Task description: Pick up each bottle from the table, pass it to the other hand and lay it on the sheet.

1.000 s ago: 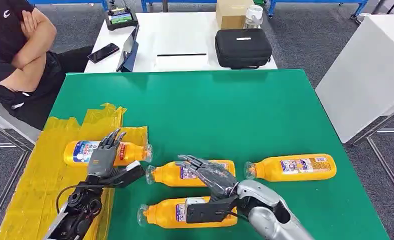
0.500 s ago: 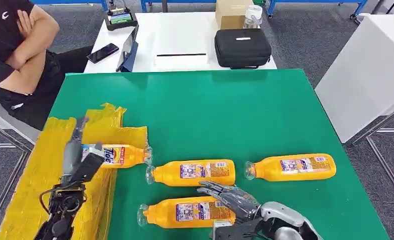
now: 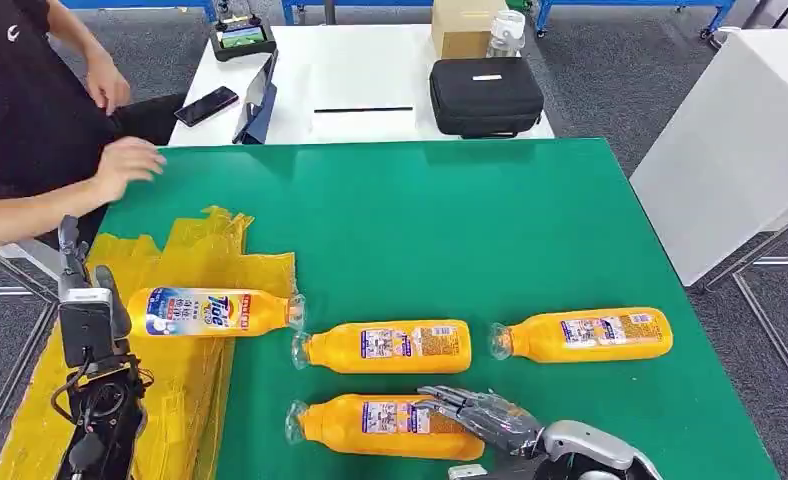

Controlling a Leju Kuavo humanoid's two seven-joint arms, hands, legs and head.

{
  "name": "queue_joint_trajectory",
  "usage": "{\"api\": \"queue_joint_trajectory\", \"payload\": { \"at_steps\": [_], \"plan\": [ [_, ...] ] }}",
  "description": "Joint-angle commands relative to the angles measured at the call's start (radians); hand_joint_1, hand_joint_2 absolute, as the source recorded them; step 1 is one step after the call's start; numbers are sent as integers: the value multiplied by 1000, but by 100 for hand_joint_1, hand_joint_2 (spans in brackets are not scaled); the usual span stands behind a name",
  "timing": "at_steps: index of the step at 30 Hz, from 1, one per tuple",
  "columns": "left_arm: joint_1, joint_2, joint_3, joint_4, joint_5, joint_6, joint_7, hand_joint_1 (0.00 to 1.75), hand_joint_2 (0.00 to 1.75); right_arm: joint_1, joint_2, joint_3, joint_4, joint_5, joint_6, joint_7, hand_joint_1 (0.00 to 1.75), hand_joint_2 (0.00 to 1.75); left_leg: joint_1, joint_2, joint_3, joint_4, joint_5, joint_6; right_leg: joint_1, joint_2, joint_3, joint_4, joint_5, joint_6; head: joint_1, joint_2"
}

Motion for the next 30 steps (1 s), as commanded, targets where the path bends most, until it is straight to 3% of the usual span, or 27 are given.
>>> {"api": "queue_joint_trajectory", "payload": {
  "at_steps": [1, 13, 21, 22, 23, 24, 25, 30],
  "plan": [
    [-21, -19, 7, 6, 14, -10, 1, 0, 0, 10, 26, 22, 40, 82, -29, 53, 0, 175, 1, 1, 5, -1, -2, -3, 2, -3, 5, -1, -2, -2, 0, 0],
    [-20, -31, -27, 13, 59, -24, -11, 0, 0, 37, 61, 102, 129, 217, -69, 93, 0, 175, 1, -1, 4, -1, -1, -2, 2, -4, 5, -2, -1, -1, 0, 0],
    [-67, -31, -35, 48, 84, -30, -14, 0, 0, -54, 130, 186, 264, 246, -24, 96, 2, 175, 1, 1, 3, -1, 0, -2, 2, -3, 4, -2, 0, -1, -1, 0],
    [-67, -31, -35, 48, 84, -30, -14, 0, 0, -54, 130, 186, 264, 246, -24, 96, 59, 175, 2, 2, 5, -2, -1, -3, 2, -3, 5, -2, -1, -2, 0, 0],
    [-73, -30, -36, 54, 92, -28, -17, 0, 0, -72, 132, 212, 288, 241, -14, 96, 145, 175, 2, 2, 5, -2, -1, -2, 2, -3, 5, -2, 0, -1, 0, 0],
    [-77, -31, -36, 58, 97, -25, -19, 0, 0, -82, 135, 228, 303, 237, -8, 96, 173, 175, 2, 1, 4, -1, 0, -2, 2, -3, 4, -2, 0, -1, 0, 0],
    [-81, -31, -36, 60, 100, -25, -19, 0, 0, -87, 140, 237, 316, 237, -7, 96, 175, 175, 2, 2, 9, -2, -2, -4, 3, -6, 9, -3, -2, -2, 0, 0],
    [-82, -27, -33, 56, 111, -23, -19, 0, 0, -132, 161, 281, 380, 234, 2, 102, 175, 175, 3, 3, 9, -2, -1, -2, 3, 0, 7, -3, 0, -2, 0, 0]
  ]
}}
